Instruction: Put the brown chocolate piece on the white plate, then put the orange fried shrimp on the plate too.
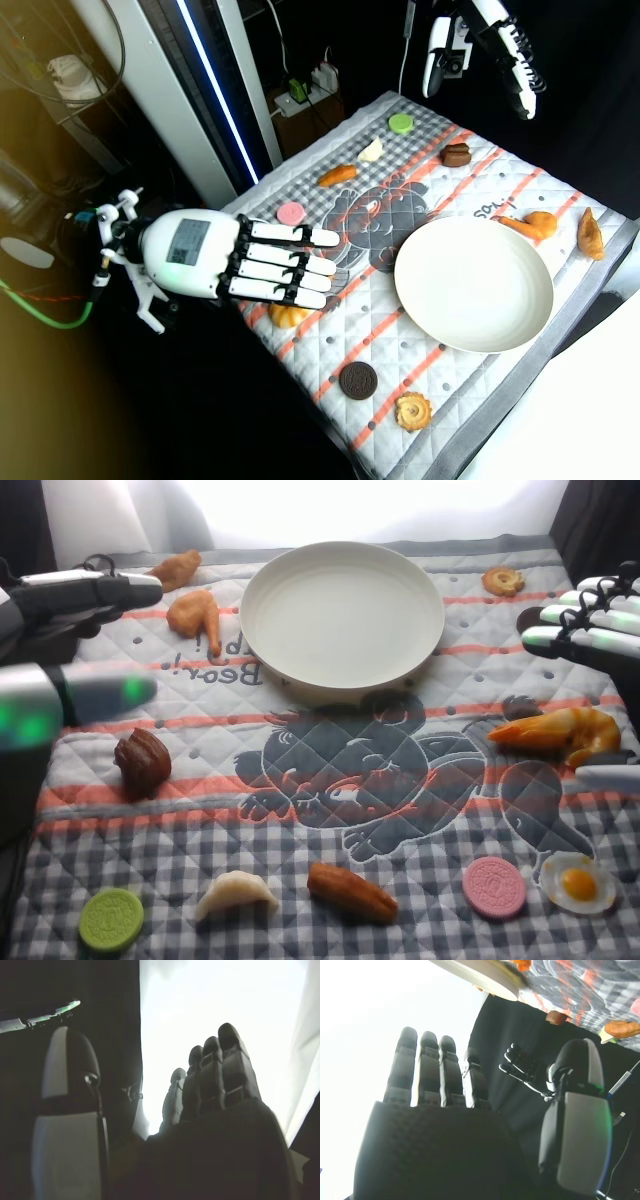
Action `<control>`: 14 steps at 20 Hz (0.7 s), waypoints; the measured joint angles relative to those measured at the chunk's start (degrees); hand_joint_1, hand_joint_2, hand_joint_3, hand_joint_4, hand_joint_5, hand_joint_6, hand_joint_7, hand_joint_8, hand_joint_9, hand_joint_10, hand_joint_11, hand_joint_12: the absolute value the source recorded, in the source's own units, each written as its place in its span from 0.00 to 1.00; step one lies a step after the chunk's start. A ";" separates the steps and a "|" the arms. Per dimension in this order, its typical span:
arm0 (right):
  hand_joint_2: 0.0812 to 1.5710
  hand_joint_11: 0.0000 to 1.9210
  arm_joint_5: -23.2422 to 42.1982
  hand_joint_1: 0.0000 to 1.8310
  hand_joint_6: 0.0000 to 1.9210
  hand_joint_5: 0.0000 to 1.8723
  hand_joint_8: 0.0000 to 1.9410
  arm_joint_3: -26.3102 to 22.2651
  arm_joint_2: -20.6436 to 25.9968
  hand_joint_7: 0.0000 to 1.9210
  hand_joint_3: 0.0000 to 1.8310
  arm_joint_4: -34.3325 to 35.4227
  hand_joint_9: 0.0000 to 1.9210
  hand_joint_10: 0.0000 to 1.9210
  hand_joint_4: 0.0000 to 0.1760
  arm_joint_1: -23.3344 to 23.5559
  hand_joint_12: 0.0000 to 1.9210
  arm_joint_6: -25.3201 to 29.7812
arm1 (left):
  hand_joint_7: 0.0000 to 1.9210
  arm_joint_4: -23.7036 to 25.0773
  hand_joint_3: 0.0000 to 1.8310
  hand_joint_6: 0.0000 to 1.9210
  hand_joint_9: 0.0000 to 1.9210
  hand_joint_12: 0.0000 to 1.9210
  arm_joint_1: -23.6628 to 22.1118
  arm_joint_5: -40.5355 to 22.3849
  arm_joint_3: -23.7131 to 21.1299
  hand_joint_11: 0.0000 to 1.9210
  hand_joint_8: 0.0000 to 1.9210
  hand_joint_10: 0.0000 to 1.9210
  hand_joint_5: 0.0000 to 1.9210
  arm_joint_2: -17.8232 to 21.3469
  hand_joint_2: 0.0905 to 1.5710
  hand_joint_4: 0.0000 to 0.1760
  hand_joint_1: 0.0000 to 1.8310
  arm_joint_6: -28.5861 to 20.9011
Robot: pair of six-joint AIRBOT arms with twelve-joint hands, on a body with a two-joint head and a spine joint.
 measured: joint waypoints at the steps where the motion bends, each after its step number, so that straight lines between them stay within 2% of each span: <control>1: 0.70 0.04 0.07 0.35 0.00 0.16 0.00 0.00 0.00 0.13 0.00 -0.02 0.10 0.00 0.27 0.00 0.14 0.02 | 0.18 0.13 0.00 0.00 0.16 0.47 0.00 -0.02 0.00 0.00 0.00 0.01 0.23 -0.02 0.70 0.52 0.22 0.02; 3: 0.70 0.04 0.00 0.34 0.00 0.15 0.00 0.07 0.00 0.12 0.00 0.02 0.10 0.00 0.31 -0.04 0.14 0.00 | 0.18 0.42 0.00 0.00 0.16 0.47 0.00 0.17 0.04 0.00 0.00 0.01 0.24 -0.02 0.69 0.51 0.25 0.04; 4: 0.70 0.04 0.02 0.33 0.00 0.15 0.00 0.04 0.00 0.12 0.00 0.02 0.10 0.00 0.32 -0.04 0.13 0.00 | 0.18 0.72 0.00 0.00 0.17 0.47 0.00 0.66 0.35 0.00 0.00 0.01 0.24 -0.02 0.66 0.61 0.29 0.20; 5: 0.70 0.04 0.04 0.33 0.00 0.15 0.00 0.07 0.00 0.12 0.00 0.00 0.10 0.00 0.36 -0.04 0.13 0.00 | 0.18 0.11 0.00 0.00 0.17 0.48 -0.39 1.81 0.42 0.00 0.00 0.00 0.22 -0.02 0.64 0.76 0.31 2.27; 7: 0.70 0.04 0.04 0.34 0.00 0.16 0.00 0.07 0.00 0.13 0.00 0.00 0.10 0.00 0.39 -0.04 0.12 0.00 | 0.18 -2.80 0.00 0.00 0.17 0.47 -0.50 3.80 0.42 0.00 0.00 0.00 0.19 -0.02 0.59 0.97 0.38 7.50; 8: 0.70 0.03 0.04 0.35 0.00 0.16 0.00 0.07 0.00 0.13 0.00 0.00 0.10 0.00 0.40 -0.04 0.12 0.00 | 0.18 -5.90 0.00 0.00 0.17 0.50 -0.98 5.46 0.44 0.00 0.00 0.00 0.19 -0.28 0.57 0.95 0.40 11.47; 9: 0.70 0.04 0.04 0.33 0.00 0.16 0.00 0.04 0.00 0.13 0.00 0.00 0.10 0.00 0.35 -0.04 0.12 0.00 | 0.18 -8.85 0.00 0.00 0.16 0.51 -1.14 6.25 0.74 0.00 0.00 0.00 0.19 -0.90 0.56 0.89 0.41 15.28; 10: 0.70 0.03 0.07 0.32 0.00 0.17 0.00 0.07 0.00 0.13 0.00 -0.04 0.10 0.00 0.39 -0.04 0.11 0.02 | 0.17 -10.54 0.00 0.00 0.17 0.52 -1.16 7.04 0.79 0.00 0.00 0.00 0.17 -1.22 0.55 0.96 0.41 18.43; 12: 0.71 0.03 0.07 0.29 0.00 0.16 0.00 0.07 0.00 0.13 0.00 -0.04 0.09 0.00 0.47 -0.04 0.11 0.00 | 0.19 -13.00 0.00 0.00 0.19 0.55 -1.88 9.16 0.92 0.00 0.00 0.01 0.16 -2.32 0.54 1.00 0.44 23.80; 13: 0.72 0.03 0.15 0.29 0.00 0.16 0.00 0.07 0.00 0.13 0.00 -0.20 0.10 0.00 0.38 -0.04 0.11 0.00 | 0.19 -13.92 0.00 0.00 0.19 0.54 -2.34 9.81 1.03 0.00 0.00 0.00 0.16 -2.84 0.53 1.00 0.45 26.14; 14: 0.72 0.04 0.22 0.29 0.00 0.16 0.00 0.07 0.00 0.14 0.00 -0.39 0.10 0.00 0.40 -0.04 0.11 0.02 | 0.20 -15.19 0.00 0.00 0.21 0.56 -2.91 10.47 1.14 0.00 0.00 0.00 0.16 -3.76 0.53 1.00 0.47 29.59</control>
